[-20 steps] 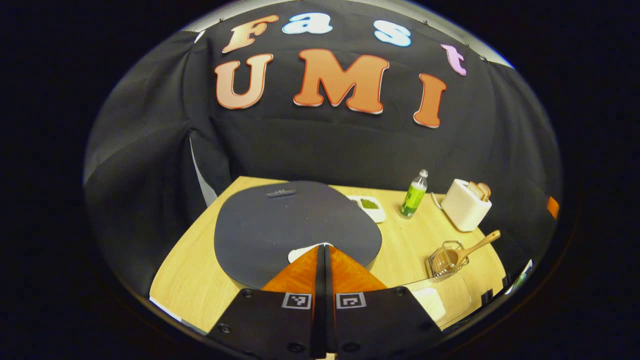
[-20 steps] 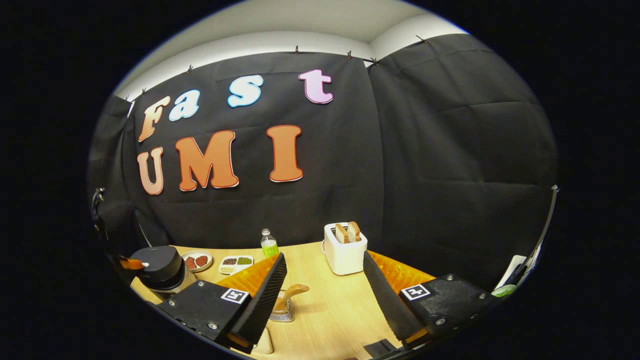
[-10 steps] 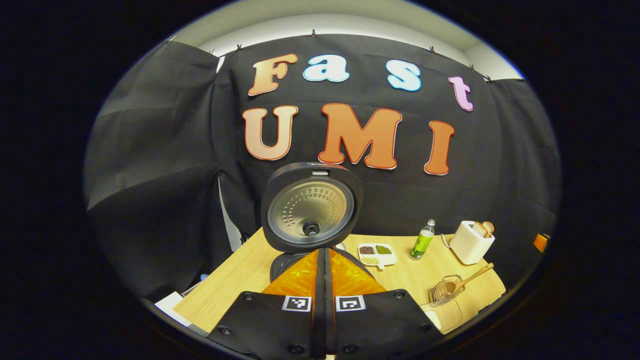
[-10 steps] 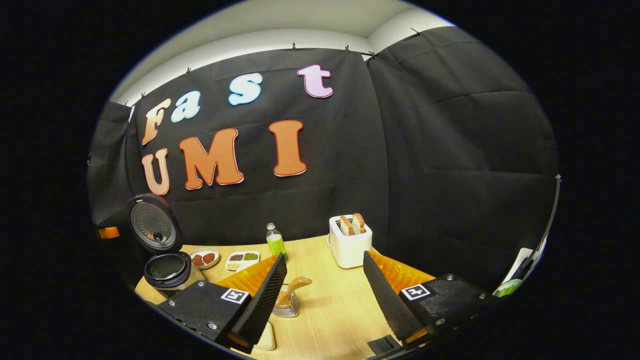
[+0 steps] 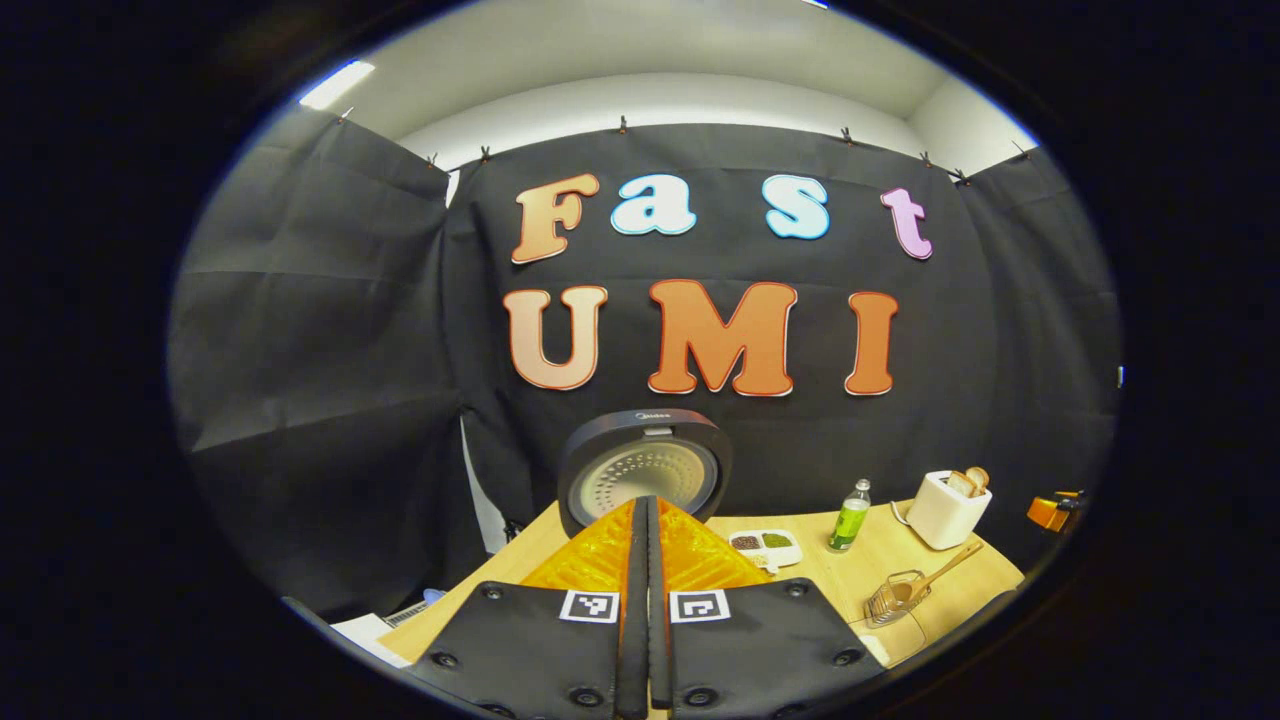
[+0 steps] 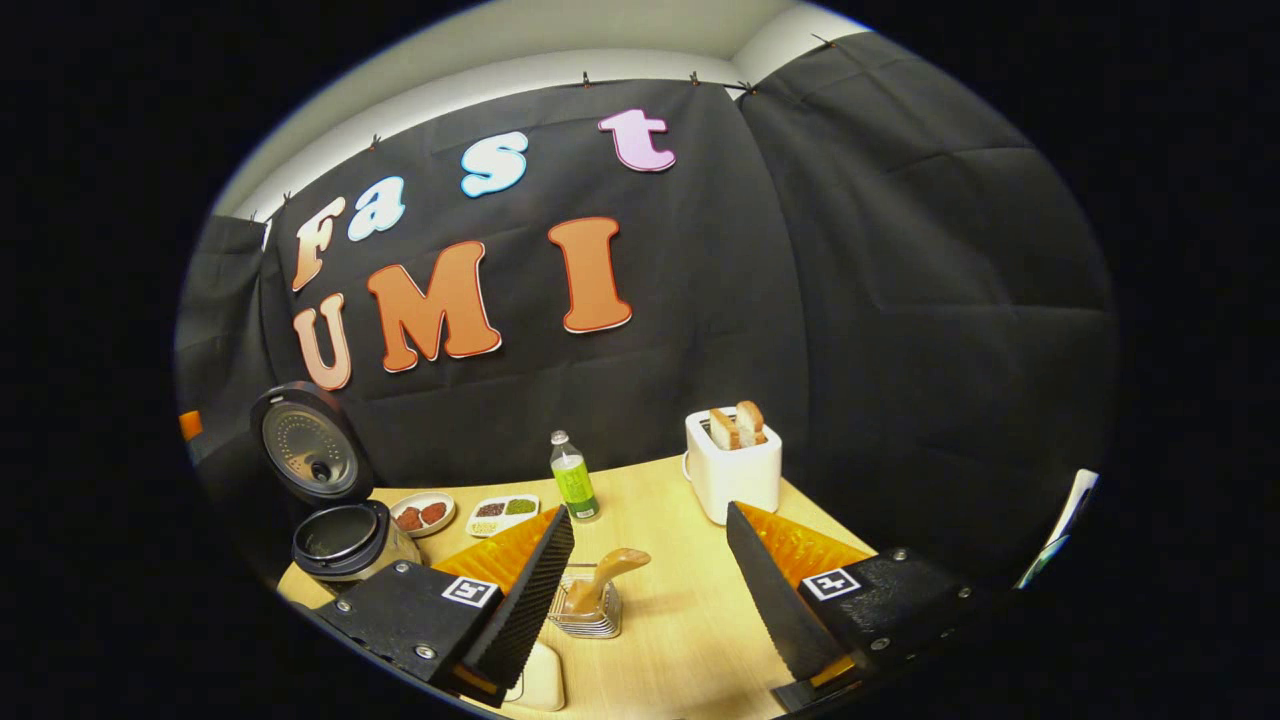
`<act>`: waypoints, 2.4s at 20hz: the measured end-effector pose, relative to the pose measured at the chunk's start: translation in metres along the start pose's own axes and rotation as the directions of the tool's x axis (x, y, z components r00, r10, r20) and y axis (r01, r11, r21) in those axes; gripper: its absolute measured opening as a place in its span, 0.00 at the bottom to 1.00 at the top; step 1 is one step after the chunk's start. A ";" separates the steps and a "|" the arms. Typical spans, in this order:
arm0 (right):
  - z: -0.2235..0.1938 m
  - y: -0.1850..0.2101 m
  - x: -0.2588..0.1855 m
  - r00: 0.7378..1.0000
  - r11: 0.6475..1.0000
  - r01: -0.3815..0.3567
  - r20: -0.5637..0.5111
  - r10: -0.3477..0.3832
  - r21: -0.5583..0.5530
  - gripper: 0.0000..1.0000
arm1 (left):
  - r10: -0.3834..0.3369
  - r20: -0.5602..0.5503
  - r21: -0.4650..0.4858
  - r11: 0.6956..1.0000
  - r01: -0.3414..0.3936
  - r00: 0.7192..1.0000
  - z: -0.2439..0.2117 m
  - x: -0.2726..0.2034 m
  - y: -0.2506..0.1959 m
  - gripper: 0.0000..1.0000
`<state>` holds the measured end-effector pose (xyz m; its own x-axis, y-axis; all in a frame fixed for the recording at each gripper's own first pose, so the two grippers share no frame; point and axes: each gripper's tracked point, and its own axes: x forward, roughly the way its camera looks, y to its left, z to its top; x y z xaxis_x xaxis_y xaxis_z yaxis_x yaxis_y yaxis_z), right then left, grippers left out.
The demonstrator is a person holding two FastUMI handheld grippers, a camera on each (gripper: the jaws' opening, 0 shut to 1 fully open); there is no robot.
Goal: Close the left gripper, press the button to open the rice cooker; take a wooden spoon from the chopstick holder with the right hand, scoop a spoonful of rice and pour it into the rice cooker, then put the wooden spoon back into the chopstick holder.
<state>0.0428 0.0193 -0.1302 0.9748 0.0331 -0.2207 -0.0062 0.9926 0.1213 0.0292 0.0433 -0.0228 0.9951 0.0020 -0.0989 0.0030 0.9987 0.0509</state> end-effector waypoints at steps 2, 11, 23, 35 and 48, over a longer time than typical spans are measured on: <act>-0.015 0.005 0.013 0.999 0.999 -0.018 -0.032 0.020 0.035 0.95 | 0.013 0.028 -0.015 1.000 -0.012 1.000 0.010 -0.008 0.004 0.22; -0.082 0.024 0.064 0.978 0.990 -0.064 -0.189 0.087 0.125 0.95 | 0.170 0.078 -0.006 0.985 -0.170 0.982 0.027 -0.040 0.044 0.73; -0.121 0.039 0.107 0.942 0.969 -0.109 -0.288 0.172 0.223 0.43 | 0.272 0.049 -0.015 0.962 -0.271 0.961 0.011 -0.061 0.070 0.96; -0.045 0.082 0.062 0.986 0.992 -0.120 -0.113 0.124 0.045 0.12 | 0.135 0.037 -0.041 0.990 -0.133 0.990 0.012 -0.017 0.102 0.96; -0.053 0.173 -0.051 0.985 0.984 -0.127 -0.133 0.110 -0.122 0.07 | -0.088 0.037 -0.057 0.994 0.091 0.995 -0.001 0.048 0.120 0.96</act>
<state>-0.0200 0.1952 -0.1489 0.9296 0.1575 -0.3331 -0.1568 0.9872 0.0293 0.0774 0.1635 -0.0221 0.9939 -0.0882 -0.0658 0.0874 0.9961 -0.0153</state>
